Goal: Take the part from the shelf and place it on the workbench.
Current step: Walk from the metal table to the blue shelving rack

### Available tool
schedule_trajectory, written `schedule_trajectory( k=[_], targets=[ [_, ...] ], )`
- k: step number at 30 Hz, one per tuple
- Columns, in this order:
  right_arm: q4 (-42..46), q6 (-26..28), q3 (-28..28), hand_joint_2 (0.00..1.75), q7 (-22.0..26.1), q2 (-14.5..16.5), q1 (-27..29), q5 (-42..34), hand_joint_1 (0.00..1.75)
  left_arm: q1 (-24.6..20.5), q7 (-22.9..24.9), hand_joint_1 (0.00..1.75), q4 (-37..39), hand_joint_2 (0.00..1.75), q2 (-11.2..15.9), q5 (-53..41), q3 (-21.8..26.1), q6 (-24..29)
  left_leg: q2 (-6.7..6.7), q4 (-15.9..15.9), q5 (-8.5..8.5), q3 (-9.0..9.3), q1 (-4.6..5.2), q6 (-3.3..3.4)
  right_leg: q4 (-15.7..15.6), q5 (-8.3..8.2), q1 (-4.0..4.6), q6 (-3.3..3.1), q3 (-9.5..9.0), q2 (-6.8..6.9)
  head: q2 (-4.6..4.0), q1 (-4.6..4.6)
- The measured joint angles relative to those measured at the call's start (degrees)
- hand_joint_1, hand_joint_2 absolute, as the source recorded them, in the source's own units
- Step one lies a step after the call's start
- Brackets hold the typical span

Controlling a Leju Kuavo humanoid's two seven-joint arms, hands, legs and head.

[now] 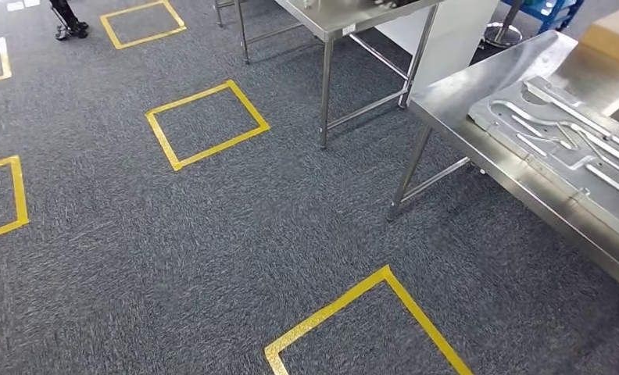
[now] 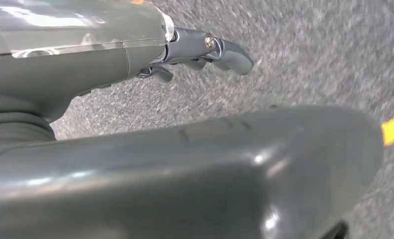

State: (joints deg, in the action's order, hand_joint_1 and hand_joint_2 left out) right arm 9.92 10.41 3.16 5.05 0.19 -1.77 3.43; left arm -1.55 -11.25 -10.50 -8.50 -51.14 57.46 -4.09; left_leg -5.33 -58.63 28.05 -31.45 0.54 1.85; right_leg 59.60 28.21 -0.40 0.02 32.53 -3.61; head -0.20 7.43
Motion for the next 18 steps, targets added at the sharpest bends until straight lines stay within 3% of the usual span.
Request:
schedule_trajectory(
  k=[2, 4, 7, 9, 10, 11, 12, 14, 16, 18],
  targets=[
    [-0.01, -0.07, 0.15, 0.0, 0.05, -0.09, -0.24, 0.09, 0.0, 0.05, 0.02, 0.0, 0.0, 0.0, -0.1, 0.06, 0.18, 0.05, -0.97, 0.15, -0.05, -0.23, -0.15, -0.62, -0.77, 0.14, 0.02, -0.26, -0.41, 0.52, 0.01, 0.01],
    [-0.01, -0.1, 0.31, 0.0, -0.03, -0.04, -0.32, 0.09, 0.0, 0.19, 0.03, 0.0, 0.0, 0.0, -0.12, 0.04, 0.36, 0.06, 0.07, -0.76, 0.66, -0.51, -0.01, -1.3, -1.71, -0.06, -0.29, -0.74, -1.09, 1.66, 0.0, 0.02],
    [-0.03, -0.07, 0.37, 0.0, -0.31, 0.03, 0.02, -0.03, 0.0, 0.14, 0.02, 0.0, 0.01, 0.0, -0.13, -0.03, 0.48, 0.16, 3.87, -9.51, 5.25, -4.78, -0.42, -2.4, -2.39, 0.02, -0.48, -1.36, -1.82, 3.77, 0.0, 0.04],
    [-0.07, -0.03, 0.36, 0.0, -0.43, 0.04, 0.13, -0.14, 0.0, 0.13, 0.01, 0.0, 0.01, 0.0, -0.16, -0.19, 0.5, 0.23, 4.64, -14.82, 6.85, -7.7, -1.06, -3.01, -2.37, 0.29, -0.46, -1.36, -2.02, 5.13, 0.0, 0.04],
    [-0.08, -0.04, 0.36, 0.0, -0.44, 0.04, 0.13, -0.16, 0.0, 0.18, 0.01, 0.0, 0.01, 0.0, -0.16, -0.3, 0.51, 0.25, 4.85, -14.66, 6.07, -7.73, -1.32, -3.25, -2.36, 0.45, -0.5, -1.25, -2.18, 5.73, 0.0, 0.04],
    [-0.08, -0.07, 0.37, 0.0, -0.46, 0.05, 0.12, -0.16, 0.0, 0.22, 0.01, 0.0, 0.01, 0.0, -0.16, -0.37, 0.51, 0.28, 5.22, -12.24, 4.32, -6.56, -1.53, -3.44, -2.35, 0.63, -0.58, -1.06, -2.43, 6.31, 0.0, 0.04],
    [-0.08, -0.12, 0.37, 0.0, -0.48, 0.06, 0.11, -0.16, 0.0, 0.23, 0.01, 0.0, 0.01, 0.0, -0.16, -0.43, 0.51, 0.31, 6.09, -8.38, 2.19, -4.61, -1.65, -3.51, -2.33, 0.84, -0.63, -0.81, -2.74, 6.86, 0.0, 0.04],
    [-0.08, -0.25, 0.38, 0.0, -0.55, 0.06, 0.14, -0.11, 0.0, 0.03, -0.02, 0.0, 0.01, 0.0, -0.16, -0.48, 0.5, 0.35, 8.06, -1.56, -0.38, -1.22, -1.37, -3.19, -2.22, 1.33, -0.5, -0.14, -3.25, 7.92, 0.0, 0.04],
    [-0.08, -0.39, 0.45, 0.0, -0.6, 0.05, 0.08, 0.06, 0.0, -0.1, -0.03, 0.0, 0.01, 0.0, -0.16, -0.52, 0.5, 0.37, 8.44, 0.29, -0.53, -0.53, -0.93, -2.47, -2.18, 1.6, -0.29, 0.53, -3.49, 8.82, 0.0, 0.04],
    [-0.07, -0.62, 0.63, 0.0, -0.57, 0.05, -0.2, 0.38, 0.0, 0.02, -0.03, 0.0, 0.01, 0.0, -0.16, -0.56, 0.5, 0.39, 7.33, 0.57, -0.78, -0.59, -0.93, -1.64, -2.14, 1.87, -0.49, 1.19, -3.74, 9.25, 0.0, 0.04]
  ],
)
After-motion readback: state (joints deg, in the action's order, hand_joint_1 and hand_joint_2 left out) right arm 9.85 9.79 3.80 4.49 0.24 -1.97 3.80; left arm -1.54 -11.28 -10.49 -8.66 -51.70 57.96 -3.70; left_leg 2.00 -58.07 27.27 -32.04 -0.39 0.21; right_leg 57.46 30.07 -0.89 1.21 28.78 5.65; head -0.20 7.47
